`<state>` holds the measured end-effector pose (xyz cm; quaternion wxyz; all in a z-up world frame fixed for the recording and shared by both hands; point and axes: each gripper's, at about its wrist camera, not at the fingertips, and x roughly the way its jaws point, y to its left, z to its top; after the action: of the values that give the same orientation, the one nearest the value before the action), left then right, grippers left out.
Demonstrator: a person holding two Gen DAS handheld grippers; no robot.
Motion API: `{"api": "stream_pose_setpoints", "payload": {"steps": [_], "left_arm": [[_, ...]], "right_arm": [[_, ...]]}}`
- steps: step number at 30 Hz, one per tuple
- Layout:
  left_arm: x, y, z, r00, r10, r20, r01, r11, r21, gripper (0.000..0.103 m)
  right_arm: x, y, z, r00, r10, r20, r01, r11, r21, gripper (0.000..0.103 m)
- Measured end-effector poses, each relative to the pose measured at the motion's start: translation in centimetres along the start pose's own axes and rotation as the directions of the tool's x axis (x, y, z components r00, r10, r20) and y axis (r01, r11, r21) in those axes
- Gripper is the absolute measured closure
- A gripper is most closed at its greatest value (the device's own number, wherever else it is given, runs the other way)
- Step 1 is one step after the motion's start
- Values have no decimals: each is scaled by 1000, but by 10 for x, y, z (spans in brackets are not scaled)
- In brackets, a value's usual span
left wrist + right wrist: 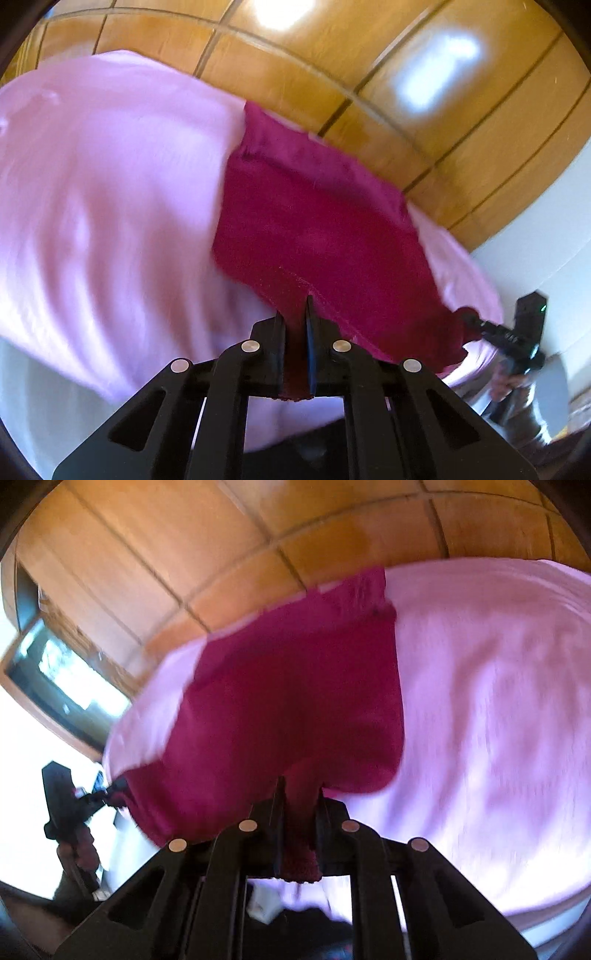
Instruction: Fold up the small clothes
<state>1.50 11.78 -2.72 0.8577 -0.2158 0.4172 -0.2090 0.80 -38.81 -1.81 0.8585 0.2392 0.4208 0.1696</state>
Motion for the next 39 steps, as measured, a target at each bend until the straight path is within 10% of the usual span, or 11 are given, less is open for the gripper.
{"api": "stream_pose_setpoints", "payload": {"steps": [15, 20, 22, 30, 35, 37, 39], "left_arm": [[101, 20, 122, 999, 46, 0, -46, 995, -91, 96], [99, 38, 133, 997, 68, 20, -64, 984, -167, 70], [88, 46, 125, 992, 113, 52, -101, 976, -191, 48], [69, 58, 68, 1000, 23, -17, -25, 992, -122, 48], [76, 44, 46, 998, 37, -42, -39, 998, -57, 50], [83, 38, 49, 997, 53, -61, -56, 998, -39, 80], [84, 36, 49, 995, 70, -66, -73, 997, -34, 85]], "right_arm": [[64, -51, 89, 998, -63, 17, 60, 992, 113, 88], [42, -47, 97, 995, -3, 95, -8, 994, 112, 20], [27, -49, 97, 992, 13, 126, -28, 992, 123, 14], [17, -45, 49, 997, -62, 45, 57, 994, 90, 17], [39, -41, 44, 994, -103, 41, 99, 992, 82, 51], [44, -35, 49, 992, -118, 43, 114, 990, 77, 64], [42, -29, 51, 992, -117, 51, 114, 991, 69, 75]]}}
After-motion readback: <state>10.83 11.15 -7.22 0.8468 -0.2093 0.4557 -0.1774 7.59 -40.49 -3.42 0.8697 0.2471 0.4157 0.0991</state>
